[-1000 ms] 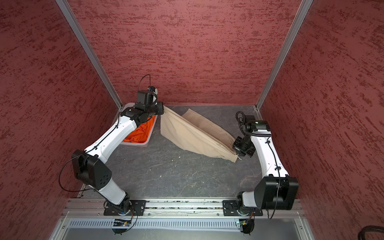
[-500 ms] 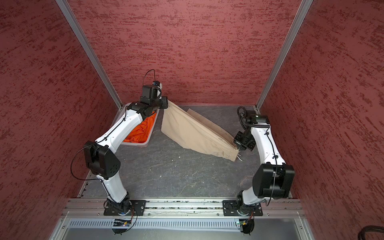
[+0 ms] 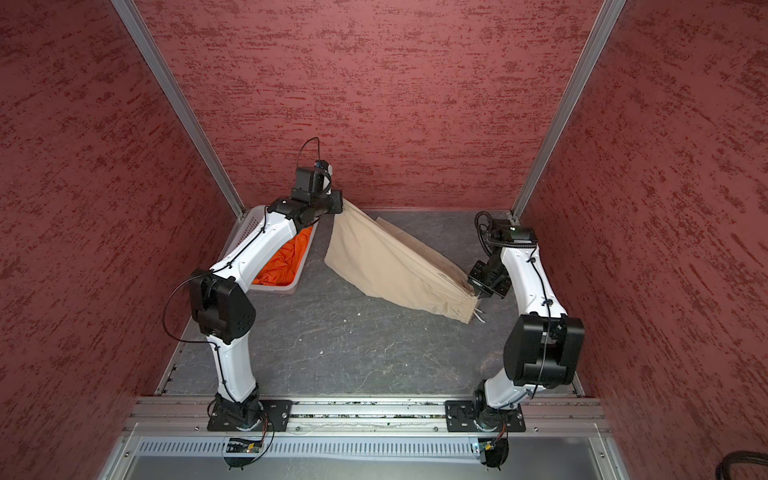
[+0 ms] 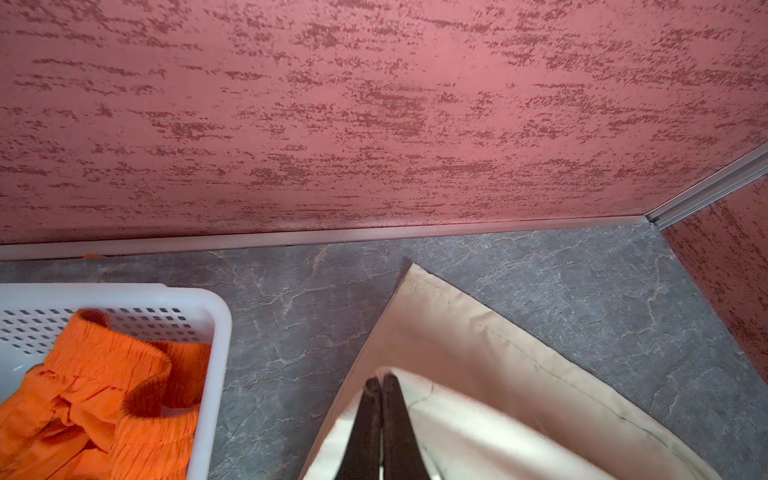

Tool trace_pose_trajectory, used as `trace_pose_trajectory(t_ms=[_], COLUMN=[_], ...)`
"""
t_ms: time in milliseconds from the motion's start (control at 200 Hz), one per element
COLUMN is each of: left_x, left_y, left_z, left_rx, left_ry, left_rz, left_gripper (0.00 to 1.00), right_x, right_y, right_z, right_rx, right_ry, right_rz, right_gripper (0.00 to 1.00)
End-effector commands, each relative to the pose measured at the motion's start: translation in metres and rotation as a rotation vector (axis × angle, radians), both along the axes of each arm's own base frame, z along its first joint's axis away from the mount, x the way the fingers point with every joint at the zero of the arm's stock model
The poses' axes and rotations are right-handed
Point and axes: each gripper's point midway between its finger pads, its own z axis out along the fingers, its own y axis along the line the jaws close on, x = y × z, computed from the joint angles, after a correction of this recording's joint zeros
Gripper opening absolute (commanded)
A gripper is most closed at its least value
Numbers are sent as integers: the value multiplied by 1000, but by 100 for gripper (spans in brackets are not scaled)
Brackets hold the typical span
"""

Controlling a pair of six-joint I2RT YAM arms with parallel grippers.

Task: Fold and stack the shorts

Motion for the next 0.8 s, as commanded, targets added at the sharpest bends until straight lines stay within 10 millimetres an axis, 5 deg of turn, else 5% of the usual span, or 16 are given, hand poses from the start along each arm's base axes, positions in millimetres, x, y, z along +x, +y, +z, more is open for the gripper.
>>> trace_pose_trajectory(t_ms=[0,366,792], left_x=[20,51,70], left_y=[27,10,-29], left_z=[10,-24,-97], left_rx=[33,63,62], left_ry=[-48,4,94], left_rz=[77,47,-5], left_gripper=[0,0,0], right_x=[-14,-9,25], right_y=[-15,-21,-32], right_z=[-10,-38,-86], right_rx=[-55,-21,59], right_ry=[76,125,141], right_rz=[3,-10,-43], right_gripper=[8,9,11])
